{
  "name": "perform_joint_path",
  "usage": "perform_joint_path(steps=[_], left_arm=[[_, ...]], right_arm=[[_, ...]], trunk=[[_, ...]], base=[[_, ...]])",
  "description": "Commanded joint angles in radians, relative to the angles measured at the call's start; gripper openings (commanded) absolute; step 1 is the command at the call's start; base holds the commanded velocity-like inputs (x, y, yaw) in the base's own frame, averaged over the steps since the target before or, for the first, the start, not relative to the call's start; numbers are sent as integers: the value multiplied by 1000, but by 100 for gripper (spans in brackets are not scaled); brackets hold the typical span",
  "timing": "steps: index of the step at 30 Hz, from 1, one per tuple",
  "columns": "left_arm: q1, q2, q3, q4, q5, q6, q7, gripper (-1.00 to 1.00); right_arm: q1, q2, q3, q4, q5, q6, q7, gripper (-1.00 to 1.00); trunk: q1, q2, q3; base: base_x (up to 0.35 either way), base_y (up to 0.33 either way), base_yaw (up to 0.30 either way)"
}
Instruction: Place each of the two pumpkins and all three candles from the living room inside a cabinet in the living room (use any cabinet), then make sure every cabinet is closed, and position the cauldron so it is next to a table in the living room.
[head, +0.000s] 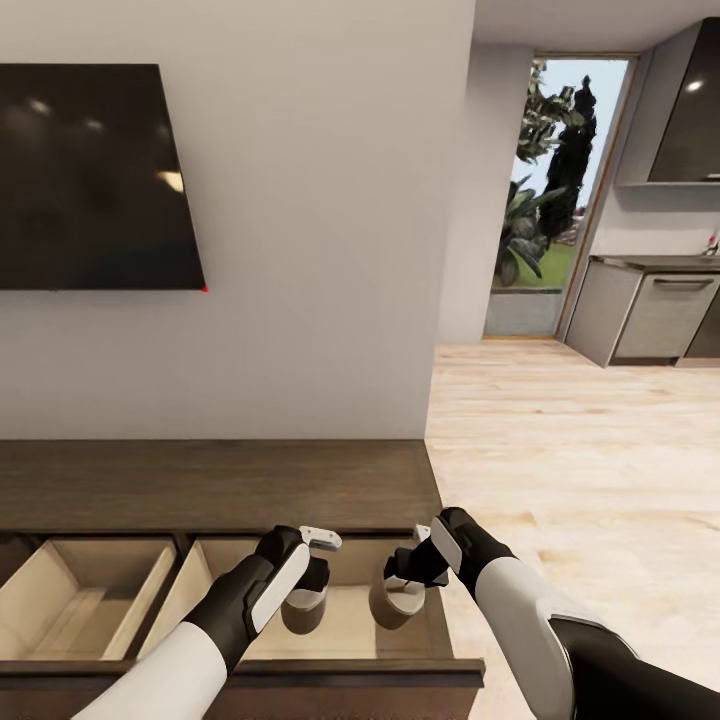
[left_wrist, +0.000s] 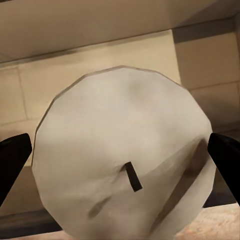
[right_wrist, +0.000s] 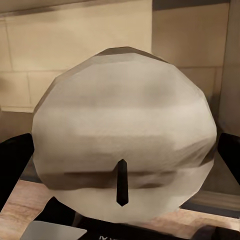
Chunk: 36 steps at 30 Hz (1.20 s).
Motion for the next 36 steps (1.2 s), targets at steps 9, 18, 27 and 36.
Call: perform_joint_path(steps=[9,18,27,36], left_arm=[[-1,0,-3,-1,10,0,10,-100],[-1,1,-4,-1,11,-5,10,-100],[-1,1,-4,-1,11,-7,10,-100],[-1,1,-4,-1,11,-7,10,-100]], right_arm=[[0,0,-4,-2,1,5,3,-100],[0,0,-4,-2,1,5,4,-100],[0,0,-4,-2,1,5,4,-100],[0,0,-4,-2,1,5,17,-100]], trunk=[[34,-64,-29],[69,-127,-57],[84,-155,-70],[84,-155,-70]], base=[[0,0,0],[0,0,0],[0,0,0],[34,7,0]])
